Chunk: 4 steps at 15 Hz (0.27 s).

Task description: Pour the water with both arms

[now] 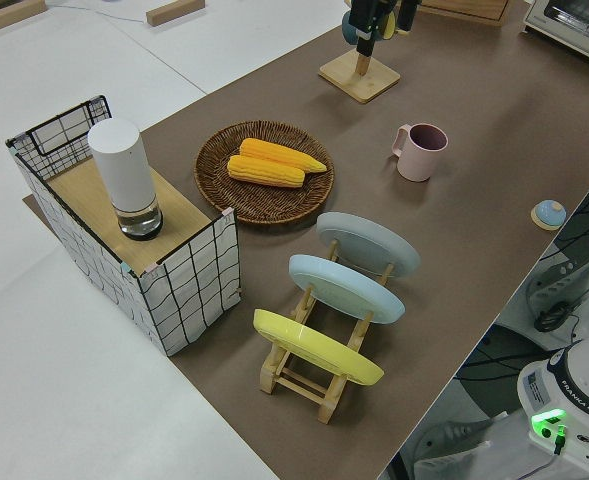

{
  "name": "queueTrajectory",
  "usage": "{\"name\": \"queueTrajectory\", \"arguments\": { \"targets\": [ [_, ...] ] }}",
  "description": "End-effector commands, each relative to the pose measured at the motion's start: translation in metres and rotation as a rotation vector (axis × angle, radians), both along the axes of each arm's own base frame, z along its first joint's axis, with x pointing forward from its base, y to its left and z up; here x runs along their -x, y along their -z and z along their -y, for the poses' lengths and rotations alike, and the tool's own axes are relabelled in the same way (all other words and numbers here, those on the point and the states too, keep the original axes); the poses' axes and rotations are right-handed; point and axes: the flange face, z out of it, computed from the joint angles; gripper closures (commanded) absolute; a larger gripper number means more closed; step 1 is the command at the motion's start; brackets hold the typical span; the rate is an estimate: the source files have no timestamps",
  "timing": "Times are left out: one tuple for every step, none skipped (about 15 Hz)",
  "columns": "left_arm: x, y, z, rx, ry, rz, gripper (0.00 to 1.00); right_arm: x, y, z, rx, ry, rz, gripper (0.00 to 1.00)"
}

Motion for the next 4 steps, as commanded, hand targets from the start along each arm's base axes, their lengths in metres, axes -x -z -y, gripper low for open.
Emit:
{"name": "queueTrajectory", "arguments": {
  "targets": [
    [0.0116,-0.0109,0.0246,0.005,-0.007,-0.016,0.0,0.0012,-0.0033,-0.0003,-0.001,-0.013,0.006,0.007],
    [0.0129,-0.0124,0.0295,0.009,0.001,-0.014,0.0,0.0013,-0.0038,-0.0003,-0.001,-0.013,0.006,0.007],
    [0.0135,-0.0132,0.0328,0.019,0.002,-0.013,0.0,0.0012,-0.0033,-0.0005,-0.003,-0.014,0.006,0.007],
    [0.0135,-0.0132,0.0344,0.019,0.002,-0.013,0.0,0.0016,-0.0041,-0.0005,-0.003,-0.014,0.007,0.007]
  ]
}}
